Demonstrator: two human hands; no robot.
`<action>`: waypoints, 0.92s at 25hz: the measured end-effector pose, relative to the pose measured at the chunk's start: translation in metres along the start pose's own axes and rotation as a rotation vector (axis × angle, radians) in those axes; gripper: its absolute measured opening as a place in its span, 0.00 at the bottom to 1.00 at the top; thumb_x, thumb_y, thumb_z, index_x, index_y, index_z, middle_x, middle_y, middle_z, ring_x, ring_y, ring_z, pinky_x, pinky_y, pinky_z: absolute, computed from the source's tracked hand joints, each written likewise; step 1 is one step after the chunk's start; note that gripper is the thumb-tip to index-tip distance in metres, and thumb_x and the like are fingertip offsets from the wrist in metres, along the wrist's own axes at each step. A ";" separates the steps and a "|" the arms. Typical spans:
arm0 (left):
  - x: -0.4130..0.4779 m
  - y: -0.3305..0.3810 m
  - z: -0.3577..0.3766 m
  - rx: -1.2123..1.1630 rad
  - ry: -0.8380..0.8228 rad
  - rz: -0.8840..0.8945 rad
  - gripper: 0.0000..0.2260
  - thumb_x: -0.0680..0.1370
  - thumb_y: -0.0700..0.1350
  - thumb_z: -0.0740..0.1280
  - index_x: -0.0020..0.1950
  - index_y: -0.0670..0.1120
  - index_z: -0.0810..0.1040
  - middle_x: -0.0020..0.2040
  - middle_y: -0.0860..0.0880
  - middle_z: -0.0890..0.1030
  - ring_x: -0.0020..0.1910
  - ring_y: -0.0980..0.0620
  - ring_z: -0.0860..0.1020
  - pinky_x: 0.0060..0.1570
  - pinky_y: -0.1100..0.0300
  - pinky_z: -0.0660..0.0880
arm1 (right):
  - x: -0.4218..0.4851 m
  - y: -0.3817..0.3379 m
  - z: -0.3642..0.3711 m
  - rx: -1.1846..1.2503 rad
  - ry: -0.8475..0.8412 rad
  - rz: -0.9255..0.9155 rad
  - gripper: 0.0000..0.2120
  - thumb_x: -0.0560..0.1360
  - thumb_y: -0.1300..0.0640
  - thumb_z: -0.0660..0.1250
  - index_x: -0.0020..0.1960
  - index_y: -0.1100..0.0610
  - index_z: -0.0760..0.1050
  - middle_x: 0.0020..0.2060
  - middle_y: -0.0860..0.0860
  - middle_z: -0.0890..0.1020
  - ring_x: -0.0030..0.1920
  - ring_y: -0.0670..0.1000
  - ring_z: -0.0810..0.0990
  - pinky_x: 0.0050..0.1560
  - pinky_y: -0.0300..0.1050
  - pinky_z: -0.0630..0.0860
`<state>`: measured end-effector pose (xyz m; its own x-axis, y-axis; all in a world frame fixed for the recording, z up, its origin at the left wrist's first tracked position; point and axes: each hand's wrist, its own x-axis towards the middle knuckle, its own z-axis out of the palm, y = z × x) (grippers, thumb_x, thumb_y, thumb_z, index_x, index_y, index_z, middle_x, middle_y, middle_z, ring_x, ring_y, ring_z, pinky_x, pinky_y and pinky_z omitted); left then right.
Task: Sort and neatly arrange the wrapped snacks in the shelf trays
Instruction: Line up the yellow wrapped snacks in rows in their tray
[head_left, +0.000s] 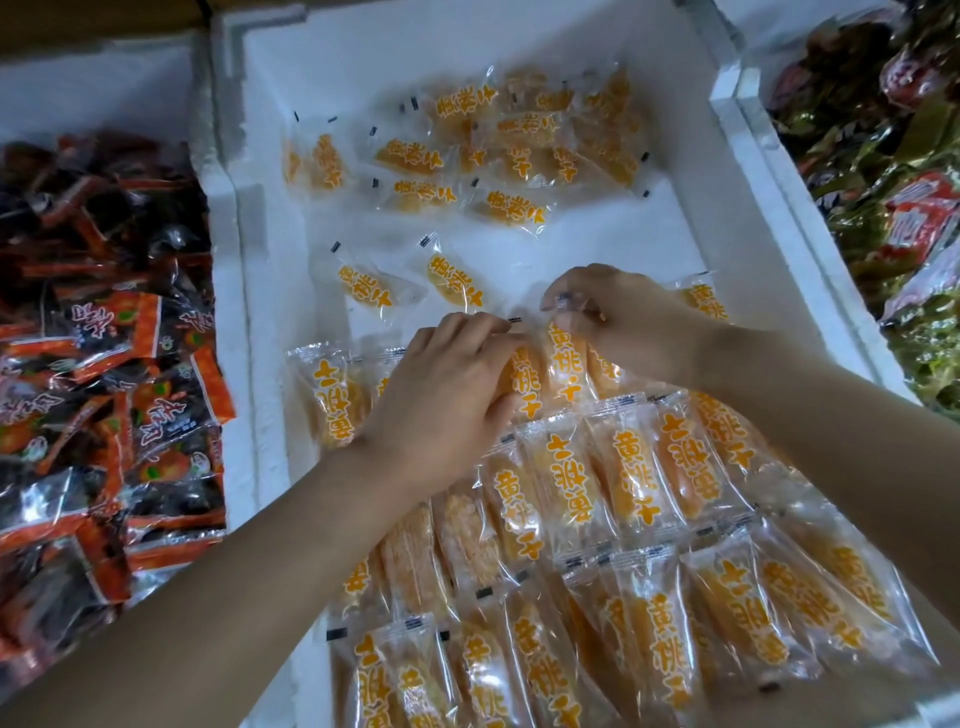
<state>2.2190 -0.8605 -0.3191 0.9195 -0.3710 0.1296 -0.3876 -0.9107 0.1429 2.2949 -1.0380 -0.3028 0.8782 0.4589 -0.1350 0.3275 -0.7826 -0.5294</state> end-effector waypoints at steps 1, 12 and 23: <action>0.000 -0.001 0.001 -0.010 0.007 0.004 0.21 0.71 0.50 0.63 0.61 0.44 0.77 0.56 0.46 0.78 0.56 0.44 0.76 0.54 0.54 0.68 | 0.000 0.001 0.001 -0.019 0.019 -0.006 0.14 0.78 0.61 0.60 0.63 0.56 0.73 0.56 0.54 0.74 0.59 0.54 0.73 0.54 0.37 0.63; 0.037 -0.087 -0.011 -0.128 -0.063 -0.388 0.22 0.79 0.35 0.61 0.72 0.45 0.67 0.72 0.45 0.66 0.72 0.46 0.63 0.68 0.55 0.61 | 0.064 -0.049 0.026 -0.004 0.021 0.026 0.25 0.76 0.52 0.67 0.69 0.58 0.65 0.64 0.56 0.71 0.62 0.56 0.72 0.61 0.47 0.68; 0.065 -0.086 -0.023 0.273 -0.198 -0.448 0.14 0.78 0.52 0.64 0.60 0.46 0.71 0.60 0.45 0.72 0.61 0.44 0.70 0.57 0.50 0.63 | 0.079 -0.048 0.012 -0.032 0.358 0.036 0.16 0.75 0.55 0.66 0.61 0.59 0.72 0.58 0.58 0.74 0.56 0.58 0.75 0.56 0.46 0.70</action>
<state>2.3106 -0.8018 -0.3009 0.9953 0.0601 -0.0756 0.0506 -0.9913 -0.1213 2.3448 -0.9590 -0.2979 0.9541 0.2584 0.1515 0.2995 -0.8110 -0.5026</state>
